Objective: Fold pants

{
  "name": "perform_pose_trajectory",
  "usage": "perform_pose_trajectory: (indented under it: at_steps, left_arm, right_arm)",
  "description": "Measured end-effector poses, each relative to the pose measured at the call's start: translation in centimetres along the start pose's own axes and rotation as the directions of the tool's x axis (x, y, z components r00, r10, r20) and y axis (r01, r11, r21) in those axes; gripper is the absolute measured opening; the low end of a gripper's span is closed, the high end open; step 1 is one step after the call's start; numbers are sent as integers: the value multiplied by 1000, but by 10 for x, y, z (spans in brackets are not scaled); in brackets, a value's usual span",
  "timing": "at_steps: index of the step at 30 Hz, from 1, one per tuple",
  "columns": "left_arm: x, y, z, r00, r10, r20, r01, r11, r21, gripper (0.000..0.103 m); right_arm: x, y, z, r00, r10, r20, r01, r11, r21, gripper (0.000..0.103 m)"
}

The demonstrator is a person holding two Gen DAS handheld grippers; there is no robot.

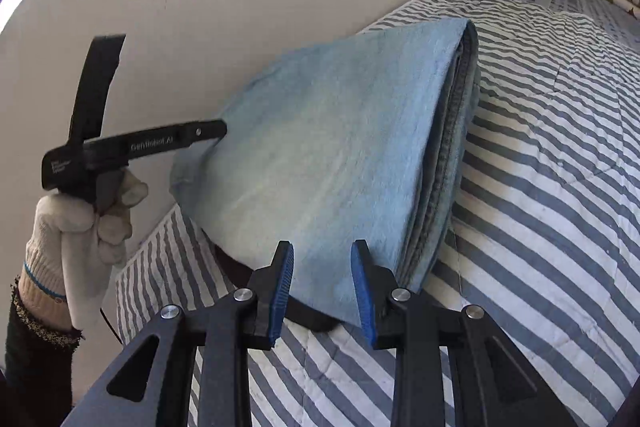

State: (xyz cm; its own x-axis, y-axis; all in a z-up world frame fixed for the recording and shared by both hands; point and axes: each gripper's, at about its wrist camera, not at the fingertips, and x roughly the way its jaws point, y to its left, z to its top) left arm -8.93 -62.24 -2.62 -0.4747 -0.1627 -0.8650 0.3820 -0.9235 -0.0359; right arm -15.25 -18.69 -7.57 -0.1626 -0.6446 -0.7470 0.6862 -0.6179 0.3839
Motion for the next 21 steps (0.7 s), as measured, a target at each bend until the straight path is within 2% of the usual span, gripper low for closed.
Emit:
perform_pose_trajectory:
  at_steps: [2, 3, 5, 8, 15, 21]
  left_arm:
    - [-7, 10, -14, 1000, -22, -3, 22, 997, -73, 51]
    - [-13, 10, -20, 1000, -13, 1, 13, 997, -80, 51]
    - [-27, 0, -33, 1000, 27, 1, -27, 999, -46, 51]
    - [-49, -18, -52, 1000, 25, 3, -25, 999, -29, 50]
    - [-136, -97, -94, 993, -50, 104, 50, 999, 0, 50]
    - [-236, -187, -140, 966, -137, 220, 122, 989, 82, 50]
  right_arm:
    - [1, 2, -6, 999, -23, -34, 22, 999, -23, 27]
    - [2, 3, -9, 998, -35, -59, 33, 999, -37, 27]
    - [-4, 7, -21, 992, -74, -106, 67, 996, -65, 27]
    - [-27, 7, -45, 984, -103, -144, 93, 993, -76, 27]
    - [-132, -7, -95, 987, -160, -25, 159, 987, -35, 27]
    - [-236, -14, -141, 970, -222, 98, 222, 975, 10, 27]
